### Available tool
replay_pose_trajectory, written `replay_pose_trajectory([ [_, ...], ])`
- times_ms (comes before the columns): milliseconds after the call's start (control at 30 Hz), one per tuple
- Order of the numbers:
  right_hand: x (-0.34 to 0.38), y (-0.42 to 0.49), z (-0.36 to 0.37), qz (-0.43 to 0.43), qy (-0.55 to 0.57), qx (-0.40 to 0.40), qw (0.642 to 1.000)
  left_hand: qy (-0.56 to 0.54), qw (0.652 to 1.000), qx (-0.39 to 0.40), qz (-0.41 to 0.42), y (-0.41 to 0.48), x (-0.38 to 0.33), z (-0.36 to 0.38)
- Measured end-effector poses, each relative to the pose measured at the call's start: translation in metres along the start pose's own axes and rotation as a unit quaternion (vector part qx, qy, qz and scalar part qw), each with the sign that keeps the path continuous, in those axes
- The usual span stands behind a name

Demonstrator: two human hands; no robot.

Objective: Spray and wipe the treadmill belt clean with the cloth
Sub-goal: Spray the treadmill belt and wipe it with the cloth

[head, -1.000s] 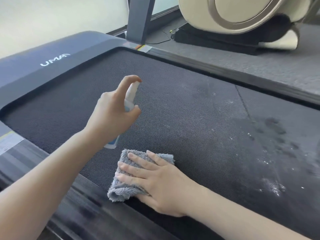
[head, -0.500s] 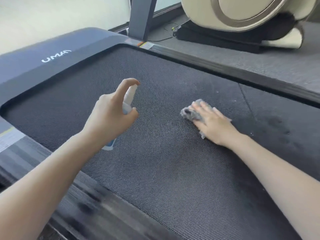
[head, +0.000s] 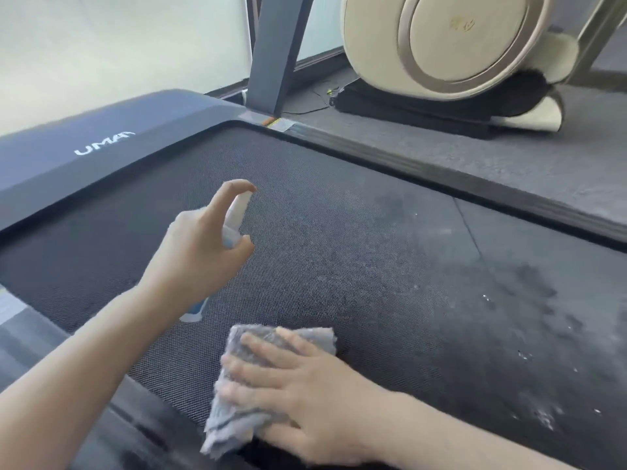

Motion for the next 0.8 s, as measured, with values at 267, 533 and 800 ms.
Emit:
replay_pose_trajectory([
  [267, -0.024, 0.019, -0.004, -0.009, -0.056, -0.041, 0.998, -0.011, 1.000, -0.007, 0.020, 0.025, -0.006, 0.008],
  [533, -0.020, 0.026, 0.030, 0.021, -0.165, -0.063, 0.984, -0.017, 1.000, -0.015, 0.014, 0.032, 0.001, 0.017],
  [800, -0.025, 0.023, 0.039, 0.106, -0.183, -0.042, 0.976, -0.024, 1.000, -0.004, 0.017, 0.034, 0.003, 0.028],
])
Point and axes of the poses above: each hand's wrist, its own y-axis towards the middle knuckle, its own z-axis out of the palm, x = y × z, the point moved 5 cm from there along y, towards the middle knuckle, and after that the axes turned 15 degrees about -y, right-handed, at the moved point
